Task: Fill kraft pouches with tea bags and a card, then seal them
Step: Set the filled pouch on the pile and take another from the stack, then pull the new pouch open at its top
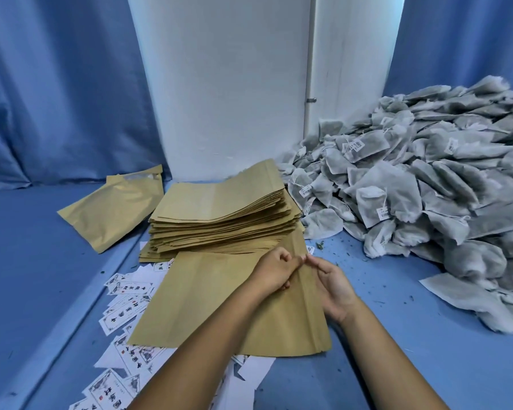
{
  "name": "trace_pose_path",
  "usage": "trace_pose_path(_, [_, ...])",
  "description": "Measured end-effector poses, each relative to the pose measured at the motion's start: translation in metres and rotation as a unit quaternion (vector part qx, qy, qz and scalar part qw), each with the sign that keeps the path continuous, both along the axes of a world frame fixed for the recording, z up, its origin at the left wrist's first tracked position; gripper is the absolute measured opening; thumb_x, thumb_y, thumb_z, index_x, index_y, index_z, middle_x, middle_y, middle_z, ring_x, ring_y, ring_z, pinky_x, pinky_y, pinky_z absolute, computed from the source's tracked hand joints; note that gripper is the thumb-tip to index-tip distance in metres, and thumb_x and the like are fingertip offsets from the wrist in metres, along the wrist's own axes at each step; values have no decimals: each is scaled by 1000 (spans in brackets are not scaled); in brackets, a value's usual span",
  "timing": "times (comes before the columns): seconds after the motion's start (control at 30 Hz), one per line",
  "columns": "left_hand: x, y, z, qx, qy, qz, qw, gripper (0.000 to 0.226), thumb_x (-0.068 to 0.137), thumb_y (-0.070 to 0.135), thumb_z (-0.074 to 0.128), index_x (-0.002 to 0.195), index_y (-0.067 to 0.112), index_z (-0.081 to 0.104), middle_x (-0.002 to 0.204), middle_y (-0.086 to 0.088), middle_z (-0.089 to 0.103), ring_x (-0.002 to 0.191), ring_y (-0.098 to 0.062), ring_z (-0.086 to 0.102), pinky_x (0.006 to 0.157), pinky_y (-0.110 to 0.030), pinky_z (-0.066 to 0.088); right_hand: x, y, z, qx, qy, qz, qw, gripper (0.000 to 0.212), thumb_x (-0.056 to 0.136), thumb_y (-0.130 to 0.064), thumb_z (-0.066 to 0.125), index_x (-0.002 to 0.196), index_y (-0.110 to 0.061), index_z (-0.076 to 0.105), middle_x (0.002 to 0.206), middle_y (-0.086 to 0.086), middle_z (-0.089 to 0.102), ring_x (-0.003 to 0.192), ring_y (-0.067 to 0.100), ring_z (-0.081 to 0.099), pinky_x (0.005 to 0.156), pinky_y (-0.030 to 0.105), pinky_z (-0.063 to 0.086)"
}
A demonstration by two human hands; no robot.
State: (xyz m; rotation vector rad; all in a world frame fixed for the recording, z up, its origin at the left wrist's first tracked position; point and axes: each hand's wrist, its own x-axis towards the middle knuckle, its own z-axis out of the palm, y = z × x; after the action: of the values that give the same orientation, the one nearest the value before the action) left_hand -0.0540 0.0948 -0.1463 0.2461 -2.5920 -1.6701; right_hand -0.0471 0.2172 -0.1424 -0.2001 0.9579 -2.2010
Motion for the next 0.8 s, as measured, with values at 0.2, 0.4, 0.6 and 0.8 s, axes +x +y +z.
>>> trace_pose_path(0.2, [-2,7,6,-20,-31,-5,999,32,92,39,52,71,21,35,49,-2,46,32,-6,43,36,-17,39,4,-1,1,-9,7,-19,1000,36,81,-17,47,113,0,51,79,20,49,65,30,50,71,39,40])
trace_pose_path(0.4, [-4,3,5,-1,-35,-32,999,33,95,42,48,74,19,36,55,-2,47,37,-7,45,38,-19,42,5,1,5,-16,14,-15,1000,37,86,-22,45,114,2,49,78,18,44,67,28,44,70,38,37])
trace_pose_path(0.6, [-4,2,3,0,-39,-49,998,33,94,44,49,74,19,39,60,0,47,41,-6,48,41,-20,43,2,4,4,-39,11,-22,999,29,83,-17,44,107,-1,46,81,20,44,68,31,43,69,42,36])
trace_pose_path(0.8, [-2,6,8,-35,-10,-56,998,29,96,31,49,72,18,40,57,-2,48,39,-9,47,39,-19,42,-3,7,0,-45,17,-11,999,31,81,-14,43,103,6,53,81,22,47,68,32,46,69,43,38])
